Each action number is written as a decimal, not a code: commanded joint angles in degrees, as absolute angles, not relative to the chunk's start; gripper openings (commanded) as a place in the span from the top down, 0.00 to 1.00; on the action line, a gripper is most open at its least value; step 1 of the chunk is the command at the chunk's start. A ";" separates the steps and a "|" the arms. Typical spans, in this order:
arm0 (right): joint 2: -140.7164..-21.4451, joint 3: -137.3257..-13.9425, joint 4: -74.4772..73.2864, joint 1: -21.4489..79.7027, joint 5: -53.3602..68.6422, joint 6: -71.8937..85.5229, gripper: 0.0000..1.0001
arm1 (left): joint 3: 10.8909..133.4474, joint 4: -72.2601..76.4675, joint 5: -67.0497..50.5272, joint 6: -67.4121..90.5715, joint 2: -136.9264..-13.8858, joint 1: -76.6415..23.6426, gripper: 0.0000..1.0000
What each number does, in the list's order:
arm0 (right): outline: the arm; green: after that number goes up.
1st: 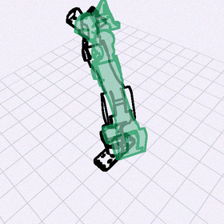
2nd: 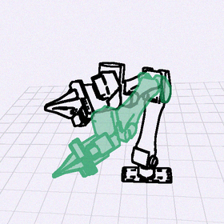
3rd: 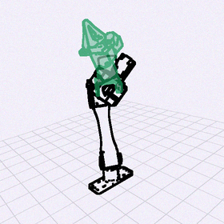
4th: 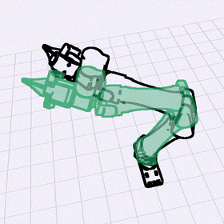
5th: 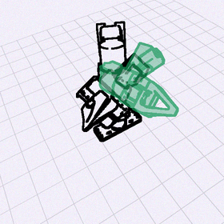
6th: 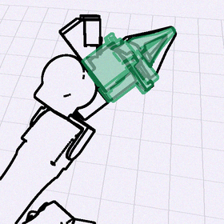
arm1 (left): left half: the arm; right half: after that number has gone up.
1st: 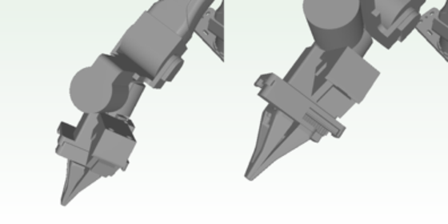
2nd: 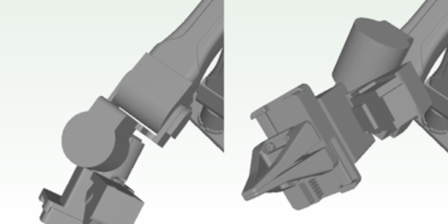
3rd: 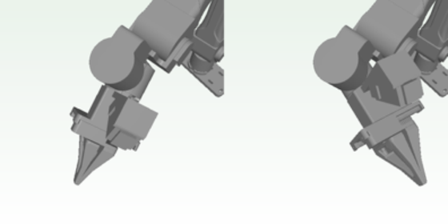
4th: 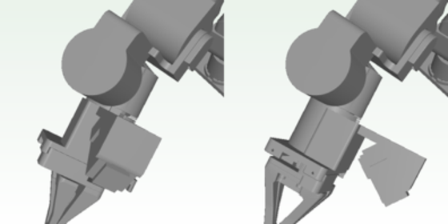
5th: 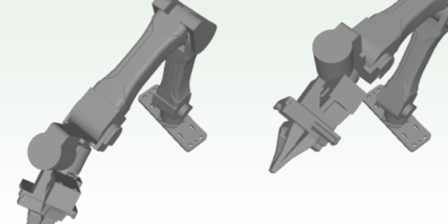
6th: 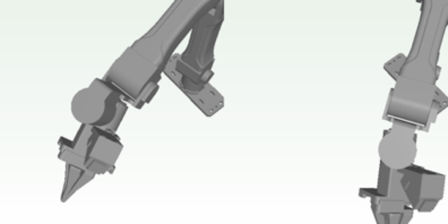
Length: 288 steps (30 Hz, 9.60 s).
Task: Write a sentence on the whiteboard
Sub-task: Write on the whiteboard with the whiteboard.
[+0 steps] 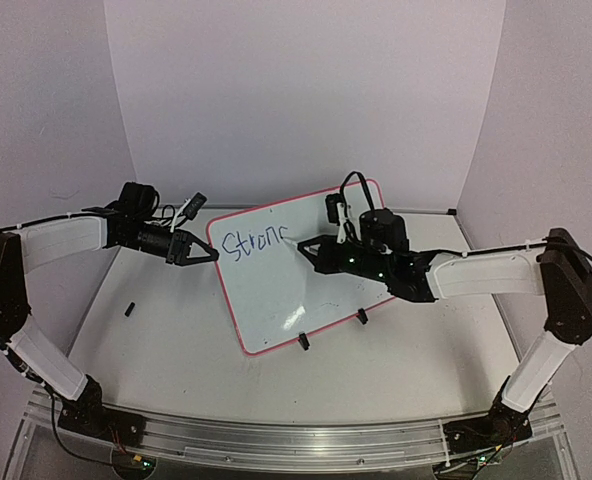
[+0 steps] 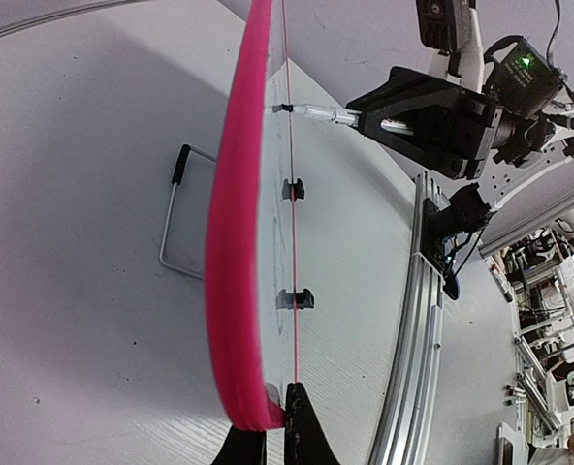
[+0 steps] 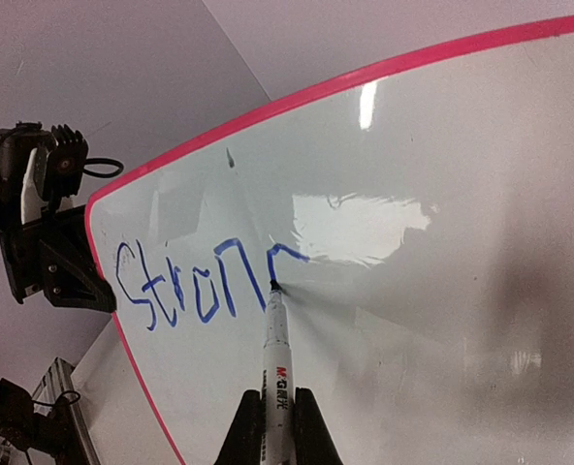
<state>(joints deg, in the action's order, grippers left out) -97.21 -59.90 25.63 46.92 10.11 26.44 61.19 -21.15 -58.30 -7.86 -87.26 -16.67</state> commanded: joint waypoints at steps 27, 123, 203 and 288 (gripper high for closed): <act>-96.42 -61.61 25.66 46.53 5.46 24.89 1.00 | 63.83 -20.92 -56.38 -12.38 -86.40 -16.89 1.00; -95.19 -58.98 28.32 44.65 7.23 24.09 1.00 | 64.06 -20.88 -56.42 -12.09 -87.01 -16.88 1.00; -94.61 -61.46 27.37 43.21 6.06 21.81 1.00 | 64.37 -20.83 -56.71 -12.05 -88.02 -16.88 1.00; -75.09 -51.20 22.96 42.06 3.86 19.03 1.00 | 64.29 -20.69 -57.04 -11.80 -87.12 -16.88 1.00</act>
<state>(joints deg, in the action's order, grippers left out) -77.49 -52.31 26.37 43.00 3.81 21.45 61.93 -22.11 -58.52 -8.10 -87.83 -16.60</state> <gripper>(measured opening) 0.068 0.037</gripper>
